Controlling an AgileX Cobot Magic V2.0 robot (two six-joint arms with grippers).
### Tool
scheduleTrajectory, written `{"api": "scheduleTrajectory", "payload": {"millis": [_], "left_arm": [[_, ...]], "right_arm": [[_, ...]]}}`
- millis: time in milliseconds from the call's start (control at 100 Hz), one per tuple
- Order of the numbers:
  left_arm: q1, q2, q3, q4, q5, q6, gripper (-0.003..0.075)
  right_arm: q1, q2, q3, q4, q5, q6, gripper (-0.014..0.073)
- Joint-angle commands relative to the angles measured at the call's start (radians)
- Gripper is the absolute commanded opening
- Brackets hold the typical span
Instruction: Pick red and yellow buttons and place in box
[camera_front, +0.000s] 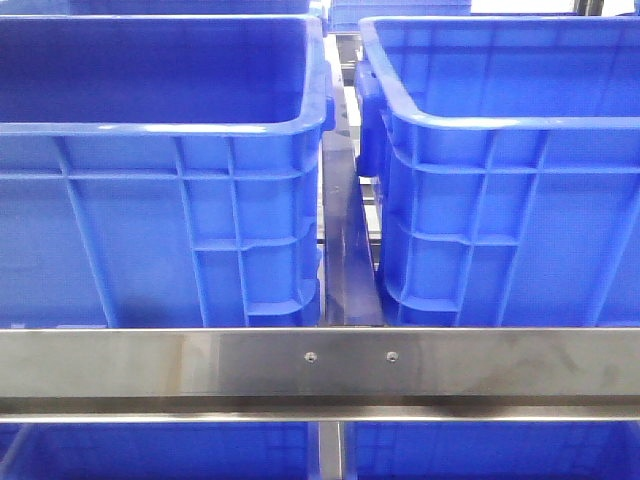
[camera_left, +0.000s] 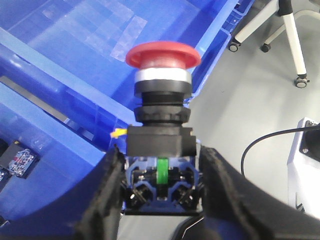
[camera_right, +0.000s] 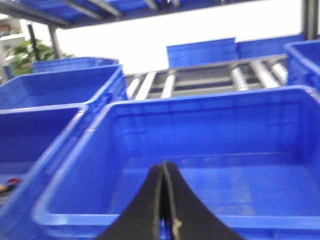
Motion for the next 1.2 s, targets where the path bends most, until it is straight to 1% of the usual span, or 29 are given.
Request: {"api": "scheduleTrajectory", "payload": {"millis": [0,90,160,230,340,390,440,490,540,560,610,630,680,750,840,960,1010,1190], "left_arm": [[-0.007,-0.03,-0.031,-0.035,-0.062,0.0,-0.0019],[-0.007,-0.03,-0.031,-0.035,-0.062,0.0,-0.0019],[-0.007,-0.03,-0.031,-0.035,-0.062,0.0,-0.0019],[-0.007,-0.03,-0.031,-0.035,-0.062,0.0,-0.0019],[-0.007,-0.03,-0.031,-0.035,-0.062,0.0,-0.0019],[-0.007,-0.03,-0.031,-0.035,-0.062,0.0,-0.0019],[-0.007,-0.03,-0.031,-0.035,-0.062,0.0,-0.0019],[-0.007,-0.03,-0.031,-0.035,-0.06,0.0,-0.0019],[-0.007,-0.03,-0.031,-0.035,-0.06,0.0,-0.0019],[-0.007,-0.03,-0.031,-0.035,-0.06,0.0,-0.0019],[-0.007,-0.03,-0.031,-0.035,-0.06,0.0,-0.0019],[-0.007,-0.03,-0.031,-0.035,-0.06,0.0,-0.0019],[-0.007,-0.03,-0.031,-0.035,-0.06,0.0,-0.0019],[-0.007,-0.03,-0.031,-0.035,-0.06,0.0,-0.0019],[-0.007,-0.03,-0.031,-0.035,-0.06,0.0,-0.0019],[-0.007,-0.03,-0.031,-0.035,-0.06,0.0,-0.0019],[-0.007,-0.03,-0.031,-0.035,-0.06,0.0,-0.0019],[-0.007,-0.03,-0.031,-0.035,-0.06,0.0,-0.0019]], "right_arm": [[-0.006,0.121,-0.164,0.046,0.107,0.0,-0.0068],[-0.006,0.237,-0.283,0.093,0.263,0.0,-0.0068],[-0.006,0.315,-0.341,0.14,0.34,0.0,-0.0068],[-0.006,0.378,-0.368,0.187,0.378,0.0,-0.0068],[-0.006,0.453,-0.37,0.261,0.39,-0.004,-0.0062],[-0.006,0.478,-0.37,0.286,0.4,-0.015,-0.0041],[-0.006,0.499,-0.37,0.31,0.408,-0.02,0.0008],[-0.006,0.516,-0.37,0.337,0.409,-0.022,0.0083],[-0.006,0.529,-0.37,0.373,0.406,-0.022,0.0192],[-0.006,0.534,-0.37,0.384,0.404,-0.022,0.022],[-0.006,0.544,-0.37,0.434,0.4,-0.022,0.0339],[-0.006,0.546,-0.37,0.447,0.4,-0.022,0.0368],[-0.006,0.55,-0.37,0.504,0.391,-0.022,0.0471],[-0.006,0.561,-0.371,0.588,0.374,-0.053,0.0542],[-0.006,0.588,-0.371,0.722,0.37,-0.167,0.0548],[-0.006,0.652,-0.371,0.958,0.403,-0.33,0.0548],[-0.006,0.686,-0.371,1.033,0.423,-0.398,0.0548],[-0.005,0.831,-0.383,1.223,0.514,-0.531,0.0548]]}}
